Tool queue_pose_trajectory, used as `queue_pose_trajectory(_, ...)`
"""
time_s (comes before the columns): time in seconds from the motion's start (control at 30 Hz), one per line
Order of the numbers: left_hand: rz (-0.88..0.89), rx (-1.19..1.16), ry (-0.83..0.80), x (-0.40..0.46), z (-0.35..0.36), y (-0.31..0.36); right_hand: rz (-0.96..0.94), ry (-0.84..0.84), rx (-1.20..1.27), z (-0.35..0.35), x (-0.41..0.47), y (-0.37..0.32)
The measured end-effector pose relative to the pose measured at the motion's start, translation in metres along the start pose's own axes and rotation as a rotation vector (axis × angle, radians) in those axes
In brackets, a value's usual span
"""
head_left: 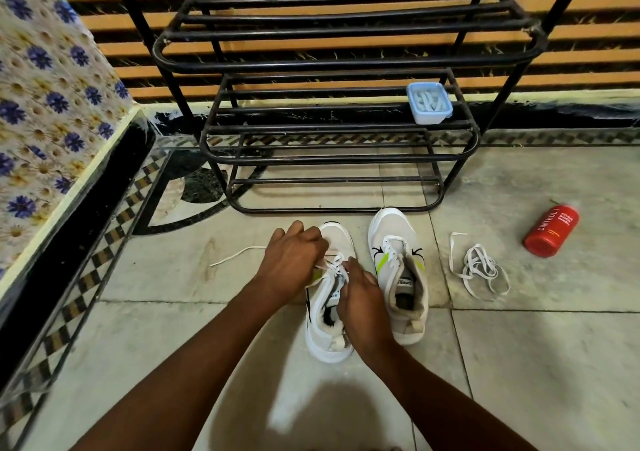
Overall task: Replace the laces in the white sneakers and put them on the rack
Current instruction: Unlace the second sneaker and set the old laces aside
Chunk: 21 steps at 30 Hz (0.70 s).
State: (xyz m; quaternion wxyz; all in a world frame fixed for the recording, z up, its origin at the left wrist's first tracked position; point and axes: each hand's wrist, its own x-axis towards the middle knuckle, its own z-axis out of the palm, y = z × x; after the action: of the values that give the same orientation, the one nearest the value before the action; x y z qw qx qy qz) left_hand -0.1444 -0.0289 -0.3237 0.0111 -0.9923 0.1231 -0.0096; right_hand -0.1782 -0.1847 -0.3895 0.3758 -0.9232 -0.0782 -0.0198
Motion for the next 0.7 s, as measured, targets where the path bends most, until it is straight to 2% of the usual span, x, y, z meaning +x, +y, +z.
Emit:
queue_pose_trajectory(0.13, -0.126, -0.169, 0.053, -0.003, 0.020, 0.008, -0.041, 0.007, -0.036, 0.002, 0.003, 0.001)
queue_pose_trajectory(0.3, -0.088, -0.650, -0.007, -0.020, 0.035, -0.002, 0.007, 0.017, 0.031, 0.002, 0.004, 0.003)
queue_pose_trajectory(0.37, -0.201, -0.803, 0.037, -0.026, 0.037, -0.009, 0.051, 0.021, 0.060, 0.003, 0.004, 0.004)
queue_pose_trajectory(0.47, -0.484, -1.002, 0.144, -0.032, 0.051, -0.027, 0.047, 0.023, 0.068, 0.003, 0.003, 0.007)
queue_pose_trajectory(0.6, -0.752, -0.875, 0.175, -0.038, 0.060, -0.045, 0.014, 0.022, 0.062, 0.005, 0.006, 0.008)
queue_pose_trajectory(0.7, -0.743, -0.917, 0.044, -0.041, 0.049, -0.040, -0.044, 0.016, 0.094, 0.003, 0.011, 0.012)
